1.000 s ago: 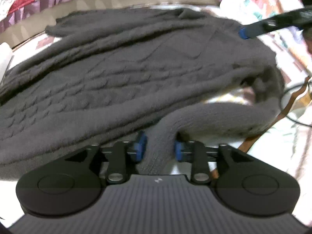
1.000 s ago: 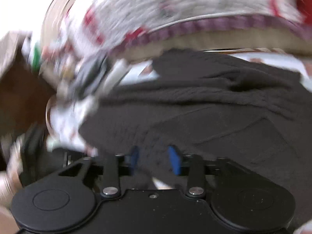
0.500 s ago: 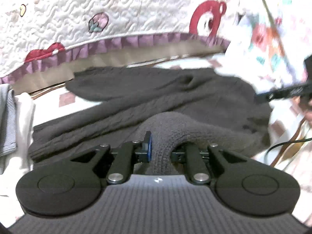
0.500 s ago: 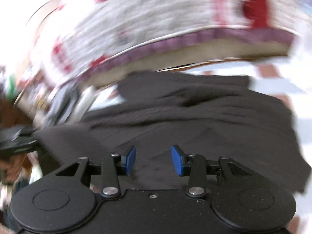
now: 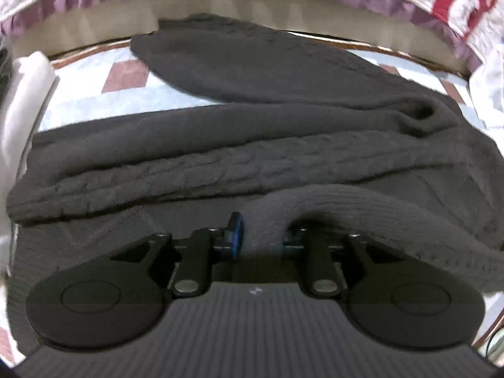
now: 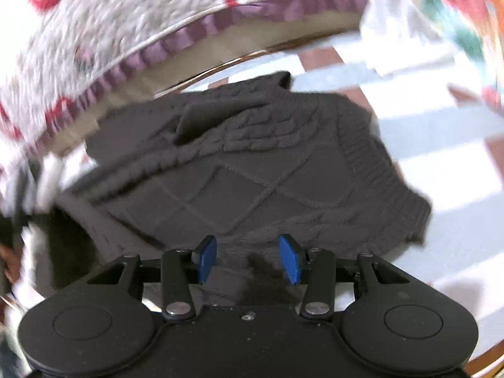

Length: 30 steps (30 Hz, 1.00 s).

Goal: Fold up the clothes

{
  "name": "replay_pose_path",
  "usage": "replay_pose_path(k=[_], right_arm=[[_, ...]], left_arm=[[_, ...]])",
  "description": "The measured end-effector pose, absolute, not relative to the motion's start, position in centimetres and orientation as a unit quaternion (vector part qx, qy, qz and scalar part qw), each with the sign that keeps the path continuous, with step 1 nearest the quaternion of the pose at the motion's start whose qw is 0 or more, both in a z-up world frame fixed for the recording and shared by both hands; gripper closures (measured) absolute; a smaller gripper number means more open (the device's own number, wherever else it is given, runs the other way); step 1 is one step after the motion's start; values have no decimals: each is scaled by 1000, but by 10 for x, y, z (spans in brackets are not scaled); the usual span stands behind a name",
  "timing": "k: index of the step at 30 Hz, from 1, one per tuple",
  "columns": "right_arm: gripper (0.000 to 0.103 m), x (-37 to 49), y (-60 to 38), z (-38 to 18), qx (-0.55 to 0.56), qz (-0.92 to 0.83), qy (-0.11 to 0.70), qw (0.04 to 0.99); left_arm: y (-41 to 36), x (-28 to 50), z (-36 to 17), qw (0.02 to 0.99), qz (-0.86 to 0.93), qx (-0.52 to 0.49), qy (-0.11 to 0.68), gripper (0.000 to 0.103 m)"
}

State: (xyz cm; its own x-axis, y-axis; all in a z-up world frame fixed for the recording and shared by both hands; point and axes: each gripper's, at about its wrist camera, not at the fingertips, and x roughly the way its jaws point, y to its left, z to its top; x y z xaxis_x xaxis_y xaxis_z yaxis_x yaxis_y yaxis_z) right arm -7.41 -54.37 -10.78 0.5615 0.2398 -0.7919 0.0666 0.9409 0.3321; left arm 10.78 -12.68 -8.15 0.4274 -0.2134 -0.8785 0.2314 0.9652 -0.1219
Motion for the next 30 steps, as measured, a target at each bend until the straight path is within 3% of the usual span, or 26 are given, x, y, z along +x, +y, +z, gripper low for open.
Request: replay_pose_path(k=[4, 8, 11, 12, 14, 16, 20, 30], right_arm=[[53, -80, -497, -96, 68, 163, 452, 874], [41, -89, -446, -102, -71, 228, 450, 860], [46, -89, -426, -125, -196, 163, 450, 856], [50, -86, -432, -127, -192, 149, 451, 859], [80, -77, -452, -126, -147, 130, 453, 870], [89, -68, -472, -125, -101, 111, 454, 878], [91, -51, -512, -123, -8, 72, 452, 889], [91, -20, -535, -151, 86, 36, 458, 884]], left_arm=[[-120, 111, -78, 849, -129, 16, 512, 67], [-107, 115, -79, 848, -124, -4, 515, 60], [-94, 117, -81, 838, -133, -44, 527, 59], [-91, 117, -81, 834, -140, -52, 531, 59], [-89, 112, -80, 834, -149, -39, 530, 53], [-96, 102, -75, 841, -151, 21, 518, 50], [-107, 85, -67, 845, -176, 99, 496, 45], [-91, 67, -58, 831, -162, 125, 517, 34]])
